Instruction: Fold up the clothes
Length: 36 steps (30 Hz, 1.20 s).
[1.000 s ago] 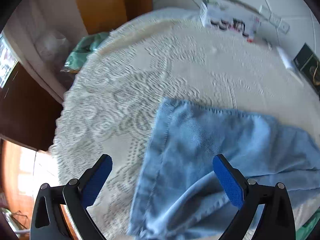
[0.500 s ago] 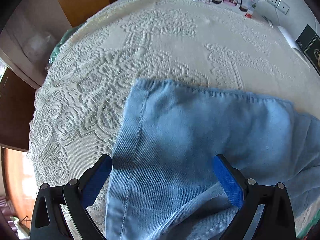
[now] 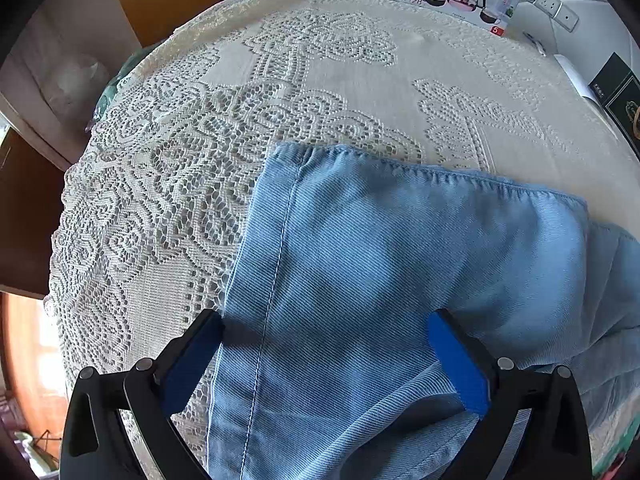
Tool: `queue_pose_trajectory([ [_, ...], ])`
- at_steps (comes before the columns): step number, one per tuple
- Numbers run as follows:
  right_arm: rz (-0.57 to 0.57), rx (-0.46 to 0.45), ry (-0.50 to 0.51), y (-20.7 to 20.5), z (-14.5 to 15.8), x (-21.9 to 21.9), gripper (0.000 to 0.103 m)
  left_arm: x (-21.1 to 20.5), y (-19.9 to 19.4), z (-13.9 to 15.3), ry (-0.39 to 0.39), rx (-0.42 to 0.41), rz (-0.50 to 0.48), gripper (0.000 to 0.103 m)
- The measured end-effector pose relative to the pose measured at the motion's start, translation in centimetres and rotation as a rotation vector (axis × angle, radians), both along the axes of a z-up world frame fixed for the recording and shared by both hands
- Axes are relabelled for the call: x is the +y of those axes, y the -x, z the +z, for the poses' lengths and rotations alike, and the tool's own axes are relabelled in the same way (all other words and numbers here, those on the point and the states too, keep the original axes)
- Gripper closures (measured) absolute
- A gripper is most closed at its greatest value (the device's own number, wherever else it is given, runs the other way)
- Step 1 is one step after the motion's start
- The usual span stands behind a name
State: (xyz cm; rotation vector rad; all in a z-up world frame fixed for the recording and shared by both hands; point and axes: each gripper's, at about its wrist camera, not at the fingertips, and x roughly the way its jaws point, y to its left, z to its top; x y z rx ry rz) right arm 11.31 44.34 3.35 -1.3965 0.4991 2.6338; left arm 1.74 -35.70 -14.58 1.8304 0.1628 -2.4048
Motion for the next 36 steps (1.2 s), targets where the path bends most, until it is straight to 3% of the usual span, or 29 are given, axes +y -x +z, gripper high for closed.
queue_pose_trajectory([
  [2, 0.047, 0.12, -0.056, -1.8, 1.6, -0.2, 0.058, 0.0, 0.0, 0.0, -0.001, -0.001, 0.003, 0.001],
  [4, 0.053, 0.131, -0.082, -3.8, -0.3, 1.1, 0.055, 0.0, -0.1, 0.1, -0.002, -0.002, 0.006, 0.001],
  [7, -0.03, -0.221, -0.049, -5.1, -8.1, 3.8, 0.051, 0.2, -0.4, 0.1, 0.0, -0.003, 0.002, 0.001],
  [9, -0.072, -0.29, -0.052, -6.6, -10.2, 4.4, 0.051, 0.1, -0.6, 0.1, 0.001, -0.006, 0.0, 0.001],
  [13, -0.15, -0.243, -0.002, -7.8, -9.7, 5.9, 0.049, 0.3, -1.1, -0.1, 0.001, -0.015, 0.003, 0.001],
  [16, -0.14, -0.207, 0.007, -6.2, -8.7, 5.5, 0.044, 0.3, -1.2, 0.0, 0.003, -0.018, 0.004, 0.001],
  [18, -0.109, -0.205, 0.015, -4.9, -8.8, 4.7, 0.028, 0.1, -1.3, 0.4, 0.011, -0.009, 0.002, 0.001],
  [26, -0.038, -0.288, -0.02, 0.0, -13.4, 2.5, 0.015, -1.7, -4.6, 4.6, -0.027, 0.076, 0.024, 0.0],
  [27, -0.03, -0.306, -0.006, 0.4, -14.2, 2.4, 0.017, -1.9, -5.3, 4.7, -0.034, 0.075, 0.025, 0.0],
  [28, -0.018, -0.329, -0.013, 0.8, -14.8, 2.0, 0.03, -1.9, -5.8, 4.7, -0.034, 0.072, 0.025, 0.0],
  [29, -0.005, -0.359, -0.093, 1.3, -15.1, 1.4, 0.089, -1.8, -6.4, 4.6, -0.032, 0.068, 0.024, 0.0],
  [30, -0.017, -0.37, -0.185, 1.9, -14.9, 1.3, 0.103, -1.4, -6.9, 4.4, -0.027, 0.064, 0.024, 0.0],
  [34, -0.152, -0.319, -0.248, 2.8, -13.1, 3.9, 0.103, -0.2, -7.2, 2.7, -0.012, 0.034, 0.001, 0.0],
  [36, -0.142, -0.33, -0.302, 2.9, -12.1, 3.2, 0.102, 0.6, -7.4, 1.9, 0.017, 0.03, -0.024, 0.0],
])
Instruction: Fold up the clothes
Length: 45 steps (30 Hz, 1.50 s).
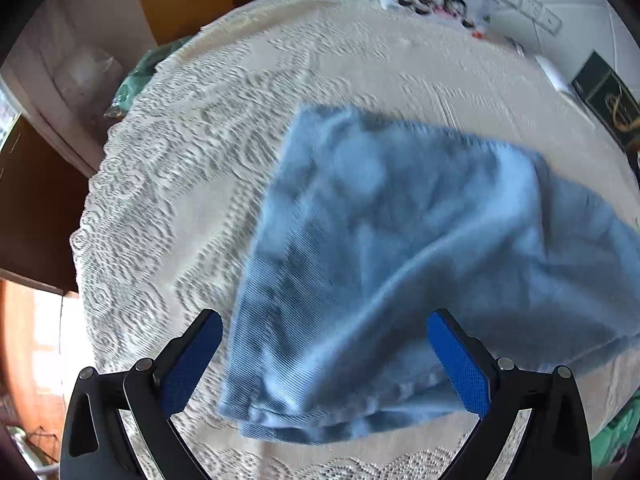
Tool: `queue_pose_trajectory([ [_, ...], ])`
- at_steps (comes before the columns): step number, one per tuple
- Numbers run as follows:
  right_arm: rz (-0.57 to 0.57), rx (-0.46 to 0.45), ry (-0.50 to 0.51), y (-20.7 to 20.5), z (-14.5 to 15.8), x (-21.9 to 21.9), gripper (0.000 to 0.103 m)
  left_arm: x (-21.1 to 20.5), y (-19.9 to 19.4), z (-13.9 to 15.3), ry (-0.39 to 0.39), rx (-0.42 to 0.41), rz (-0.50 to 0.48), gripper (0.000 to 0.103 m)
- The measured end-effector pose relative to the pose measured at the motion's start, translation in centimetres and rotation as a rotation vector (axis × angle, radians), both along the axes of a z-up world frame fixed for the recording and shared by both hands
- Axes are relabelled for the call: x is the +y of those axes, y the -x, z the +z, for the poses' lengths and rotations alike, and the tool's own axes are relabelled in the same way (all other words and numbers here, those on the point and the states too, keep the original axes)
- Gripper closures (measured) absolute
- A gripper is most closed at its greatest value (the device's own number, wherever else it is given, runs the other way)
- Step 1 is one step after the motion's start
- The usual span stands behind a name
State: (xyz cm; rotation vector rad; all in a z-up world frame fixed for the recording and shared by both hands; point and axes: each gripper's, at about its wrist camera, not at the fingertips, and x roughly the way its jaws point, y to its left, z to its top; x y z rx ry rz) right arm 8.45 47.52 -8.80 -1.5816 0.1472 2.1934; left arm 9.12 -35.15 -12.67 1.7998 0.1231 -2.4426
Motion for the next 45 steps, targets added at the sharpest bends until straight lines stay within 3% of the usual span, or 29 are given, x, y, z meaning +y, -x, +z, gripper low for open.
queue_pose_trajectory([
  [2, 0.104, 0.037, 0.018, -0.3, 1.4, -2.8, 0.1, 0.5, -0.4, -0.4, 0.063, 0.001, -0.011, 0.0],
  [4, 0.189, 0.081, 0.085, -0.4, 2.4, -6.1, 0.092, 0.2, -0.8, -0.5, 0.074, -0.001, -0.005, 0.0],
  [5, 0.231, 0.094, 0.12, -0.5, 2.6, -7.9, 0.079, 0.0, -1.0, -0.2, 0.071, 0.004, -0.003, 0.0],
  [6, 0.268, 0.101, 0.146, -0.5, 2.4, -9.7, 0.053, -0.2, -1.1, 0.3, 0.074, 0.021, -0.009, 0.0],
  [8, 0.315, 0.109, 0.186, -0.3, 1.8, -13.9, 0.024, -0.6, -1.2, 1.3, 0.08, 0.057, -0.037, 0.0],
  [11, 0.329, 0.106, 0.249, -0.3, 0.9, -18.9, 0.023, -1.9, -0.4, 2.7, 0.07, 0.092, -0.091, 0.0],
  [14, 0.336, 0.116, 0.248, -0.4, 0.7, -24.6, 0.023, -3.9, 1.6, 3.8, 0.069, 0.147, -0.176, 0.0],
  [18, 0.258, 0.189, 0.276, -1.7, 0.7, -33.2, 0.023, -6.6, 5.1, 4.5, 0.055, 0.21, -0.401, 0.0],
  [21, 0.151, 0.187, 0.268, -2.1, 0.2, -39.0, 0.023, -7.8, 6.8, 4.8, 0.056, 0.241, -0.562, 0.0],
  [25, 0.016, 0.153, 0.291, -2.9, -0.4, -45.5, 0.023, -8.2, 8.7, 4.2, -0.021, 0.194, -0.717, 0.0],
  [29, -0.033, 0.13, 0.302, -3.9, -0.8, -50.4, 0.023, -6.3, 9.7, 3.4, -0.007, 0.176, -0.874, 0.0],
  [36, -0.117, 0.201, 0.32, -3.8, -1.8, -56.2, 0.023, -4.6, 11.5, 2.1, -0.013, 0.171, -1.029, 0.0],
  [39, -0.154, 0.226, 0.336, -3.7, -1.4, -59.2, 0.029, -4.2, 12.5, 1.7, -0.019, 0.175, -1.116, 0.0],
  [45, -0.283, 0.253, 0.349, -3.8, -1.3, -67.6, 0.029, -3.5, 14.7, 0.3, -0.056, 0.187, -1.357, 0.0],
])
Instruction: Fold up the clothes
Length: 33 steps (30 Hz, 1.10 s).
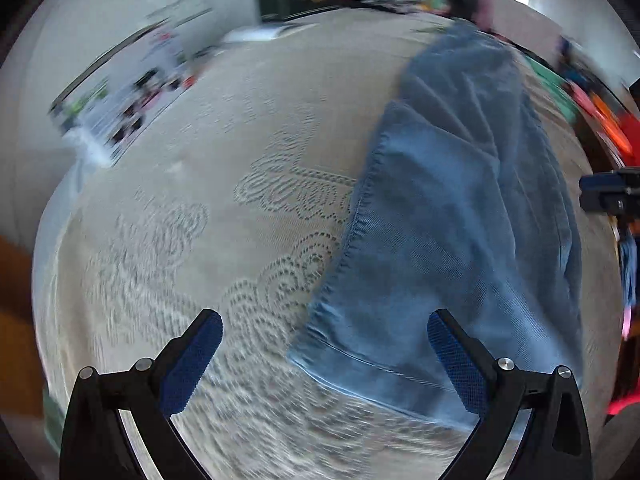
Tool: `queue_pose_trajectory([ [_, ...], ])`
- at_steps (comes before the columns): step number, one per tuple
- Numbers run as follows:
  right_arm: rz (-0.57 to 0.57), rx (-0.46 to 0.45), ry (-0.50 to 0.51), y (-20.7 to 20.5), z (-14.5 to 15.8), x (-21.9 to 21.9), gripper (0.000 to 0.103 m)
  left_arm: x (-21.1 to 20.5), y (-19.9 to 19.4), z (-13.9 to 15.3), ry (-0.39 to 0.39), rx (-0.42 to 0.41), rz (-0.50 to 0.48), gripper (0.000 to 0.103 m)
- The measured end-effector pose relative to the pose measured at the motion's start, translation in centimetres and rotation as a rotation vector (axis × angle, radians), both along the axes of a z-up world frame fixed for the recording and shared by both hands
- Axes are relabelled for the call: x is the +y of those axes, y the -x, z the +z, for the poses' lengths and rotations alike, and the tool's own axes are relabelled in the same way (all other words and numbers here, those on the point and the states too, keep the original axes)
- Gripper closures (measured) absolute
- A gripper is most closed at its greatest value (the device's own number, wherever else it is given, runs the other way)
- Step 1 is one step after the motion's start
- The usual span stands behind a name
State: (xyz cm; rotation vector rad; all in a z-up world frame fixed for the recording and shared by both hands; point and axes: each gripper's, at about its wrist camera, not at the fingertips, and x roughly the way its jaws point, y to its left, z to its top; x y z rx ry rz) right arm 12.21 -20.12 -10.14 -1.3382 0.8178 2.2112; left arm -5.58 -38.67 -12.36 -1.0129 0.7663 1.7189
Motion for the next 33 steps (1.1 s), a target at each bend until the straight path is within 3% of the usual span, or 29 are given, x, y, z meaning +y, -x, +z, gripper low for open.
queue_pose_trajectory([
  [7, -0.272, -0.056, 0.003, -0.4, -1.3, -7.6, 0.029, 0.4, 1.3, -0.7, -0.026, -0.067, -0.198, 0.0],
  [12, -0.379, -0.046, -0.052, 1.3, -2.3, -7.1, 0.031, 1.3, 0.8, -2.8, -0.002, -0.078, -0.228, 0.0],
  [13, -0.38, -0.068, -0.073, 1.9, -2.6, -7.0, 0.039, 1.4, 0.5, -3.0, -0.003, -0.062, -0.23, 0.0],
  [14, -0.384, -0.115, -0.114, 2.5, -2.7, -7.3, 0.061, 1.3, 0.3, -3.1, -0.007, -0.055, -0.226, 0.001],
  [15, -0.397, -0.15, -0.141, 2.7, -2.7, -7.5, 0.095, 1.2, 0.4, -3.1, -0.006, -0.059, -0.219, 0.006],
  [16, -0.427, -0.149, -0.131, 2.2, -2.4, -7.8, 0.098, 1.1, 0.3, -3.0, -0.003, -0.062, -0.218, 0.017],
  [17, -0.462, -0.13, -0.102, 1.2, -2.2, -8.1, 0.098, 0.9, 0.3, -2.7, -0.001, -0.065, -0.223, 0.025],
  [19, -0.511, -0.113, -0.056, -1.1, -2.0, -9.3, 0.098, 0.3, 0.4, -2.3, 0.004, -0.082, -0.235, 0.061],
  [23, -0.553, -0.026, 0.019, -4.2, -1.8, -11.8, 0.098, -1.4, 1.8, -1.9, -0.002, -0.153, -0.217, 0.063],
  [24, -0.578, 0.012, 0.018, -5.2, -1.4, -12.2, 0.098, -1.9, 2.3, -1.8, -0.019, -0.178, -0.2, 0.062],
  [26, -0.614, 0.076, 0.011, -7.0, -0.7, -13.0, 0.093, -3.2, 3.2, -1.2, -0.061, -0.208, -0.153, 0.042],
  [27, -0.606, 0.087, -0.004, -7.4, -0.5, -13.3, 0.084, -3.7, 3.5, -0.8, -0.075, -0.197, -0.135, 0.02],
  [28, -0.597, 0.097, -0.019, -7.8, -0.3, -13.5, 0.079, -4.2, 3.7, -0.5, -0.094, -0.179, -0.125, 0.009],
  [30, -0.583, 0.095, -0.035, -7.9, -0.4, -14.3, 0.052, -4.8, 3.7, -0.2, -0.117, -0.155, -0.124, 0.009],
  [33, -0.581, 0.106, -0.014, -7.8, -1.1, -15.8, 0.052, -4.2, 3.3, -0.7, -0.067, -0.121, -0.169, 0.009],
])
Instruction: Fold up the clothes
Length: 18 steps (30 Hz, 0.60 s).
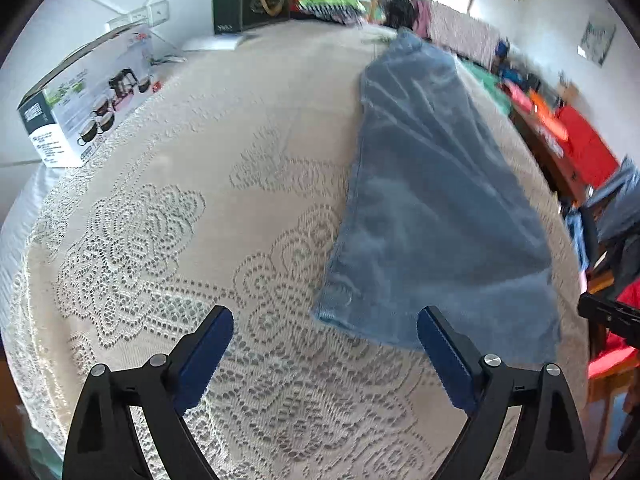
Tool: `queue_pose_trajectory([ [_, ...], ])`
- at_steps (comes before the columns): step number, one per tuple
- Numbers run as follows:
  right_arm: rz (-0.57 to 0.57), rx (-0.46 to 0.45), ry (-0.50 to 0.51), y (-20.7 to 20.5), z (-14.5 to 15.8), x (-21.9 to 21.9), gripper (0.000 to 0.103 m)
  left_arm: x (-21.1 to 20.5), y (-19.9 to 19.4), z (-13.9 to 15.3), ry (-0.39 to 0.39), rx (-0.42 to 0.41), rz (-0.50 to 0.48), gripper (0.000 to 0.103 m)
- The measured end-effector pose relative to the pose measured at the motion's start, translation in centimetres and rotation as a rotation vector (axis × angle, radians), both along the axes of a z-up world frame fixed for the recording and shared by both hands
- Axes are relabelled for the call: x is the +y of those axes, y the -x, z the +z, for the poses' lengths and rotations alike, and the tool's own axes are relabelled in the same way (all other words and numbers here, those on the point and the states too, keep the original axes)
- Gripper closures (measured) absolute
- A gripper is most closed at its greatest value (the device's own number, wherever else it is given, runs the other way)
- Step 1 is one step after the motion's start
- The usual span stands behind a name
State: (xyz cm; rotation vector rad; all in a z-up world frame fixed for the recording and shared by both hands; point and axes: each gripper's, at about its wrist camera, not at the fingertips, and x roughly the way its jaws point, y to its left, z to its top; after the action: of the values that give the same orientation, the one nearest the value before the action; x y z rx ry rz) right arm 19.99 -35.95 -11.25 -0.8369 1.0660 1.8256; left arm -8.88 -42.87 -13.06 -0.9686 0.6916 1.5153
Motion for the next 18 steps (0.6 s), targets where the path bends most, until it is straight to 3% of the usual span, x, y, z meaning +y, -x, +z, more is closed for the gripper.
queue_pose_trajectory([
  [4, -0.023, 0.003, 0.018, 1.1, -1.0, -0.8, 0.052, 1.3, -0.8, 0.0, -0.014, 0.055, -0.078, 0.009],
  [9, -0.093, -0.034, -0.032, 4.3, -1.3, -1.6, 0.052, 3.9, -0.9, -1.7, 0.024, 0.023, -0.198, 0.01],
  [11, -0.131, -0.056, -0.034, 5.4, -1.8, -1.4, 0.052, 4.6, -2.0, -2.2, 0.032, 0.049, -0.239, 0.012],
  [14, -0.183, -0.111, -0.054, 6.6, -1.8, -1.2, 0.053, 4.8, -2.5, -1.9, 0.046, 0.05, -0.255, 0.02],
  [16, -0.2, -0.149, -0.044, 7.3, -1.8, -1.1, 0.072, 5.0, -2.7, -1.6, 0.059, 0.041, -0.26, 0.04],
  [18, -0.195, -0.192, -0.046, 8.1, -1.8, -1.3, 0.075, 4.9, -2.6, -1.3, 0.071, 0.024, -0.256, 0.048],
])
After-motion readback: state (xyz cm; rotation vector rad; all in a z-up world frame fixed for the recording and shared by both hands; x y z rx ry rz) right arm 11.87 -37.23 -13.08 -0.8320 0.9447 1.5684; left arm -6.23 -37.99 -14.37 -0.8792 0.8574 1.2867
